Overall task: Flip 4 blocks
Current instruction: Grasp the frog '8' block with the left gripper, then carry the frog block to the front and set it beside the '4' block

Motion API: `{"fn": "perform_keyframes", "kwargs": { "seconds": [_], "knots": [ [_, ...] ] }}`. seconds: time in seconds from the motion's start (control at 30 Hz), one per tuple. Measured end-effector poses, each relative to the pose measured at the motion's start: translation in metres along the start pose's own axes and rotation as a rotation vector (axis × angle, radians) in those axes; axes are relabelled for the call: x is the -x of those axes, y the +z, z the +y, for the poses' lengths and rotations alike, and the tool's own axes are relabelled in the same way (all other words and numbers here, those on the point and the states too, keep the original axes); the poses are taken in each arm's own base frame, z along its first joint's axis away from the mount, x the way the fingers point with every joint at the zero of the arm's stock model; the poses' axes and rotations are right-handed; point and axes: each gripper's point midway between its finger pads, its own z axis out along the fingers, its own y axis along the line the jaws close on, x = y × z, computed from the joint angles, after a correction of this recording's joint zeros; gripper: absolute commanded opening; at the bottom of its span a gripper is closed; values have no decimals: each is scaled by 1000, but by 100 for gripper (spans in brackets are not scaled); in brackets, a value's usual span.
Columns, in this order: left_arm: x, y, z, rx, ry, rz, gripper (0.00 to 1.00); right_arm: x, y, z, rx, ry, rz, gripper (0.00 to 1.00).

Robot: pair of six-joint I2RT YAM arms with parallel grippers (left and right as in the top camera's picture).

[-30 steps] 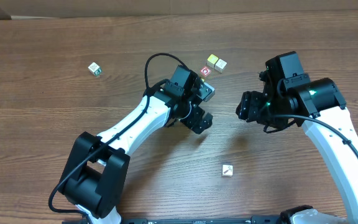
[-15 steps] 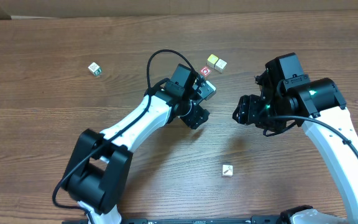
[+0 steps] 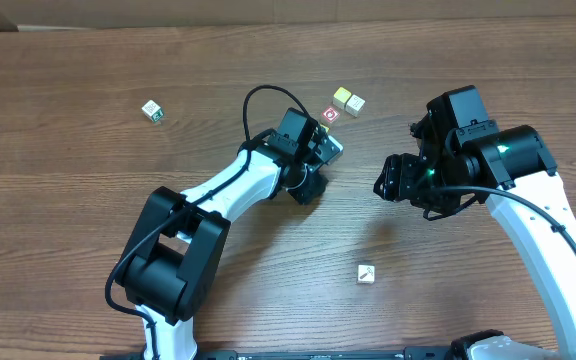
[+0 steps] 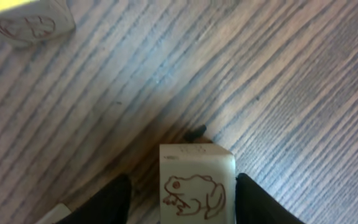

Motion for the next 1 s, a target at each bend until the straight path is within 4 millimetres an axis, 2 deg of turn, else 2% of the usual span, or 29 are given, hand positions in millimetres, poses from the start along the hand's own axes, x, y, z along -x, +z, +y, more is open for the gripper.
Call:
{"fn": "perform_keyframes", "kwargs": {
  "seconds": [0.1,0.23,0.3,0.33,0.53,0.67,0.87,1.0],
  "knots": [
    [3,0,1,3,0,-10,24,0,0,0,0,0,0,71],
    [3,0,1,3,-7,-12,20,0,0,0,0,0,0,71],
    [3,0,1,3,-12,-12,7,0,0,0,0,0,0,71],
    [3,0,1,3,-18,-13,4,0,0,0,0,0,0,71],
    [4,-1,1,2,-94,-9,4,1,0,0,1,-1,-3,71],
    [-2,-9,0,1,-225,50,4,1,0,0,2,-3,-4,71],
    [-4,-42,8,37,-464,143,4,1,0,0,2,-4,-4,71],
    [-19,-69,6,55,-540,201,5,1,0,0,2,-4,-4,70]
  ]
}}
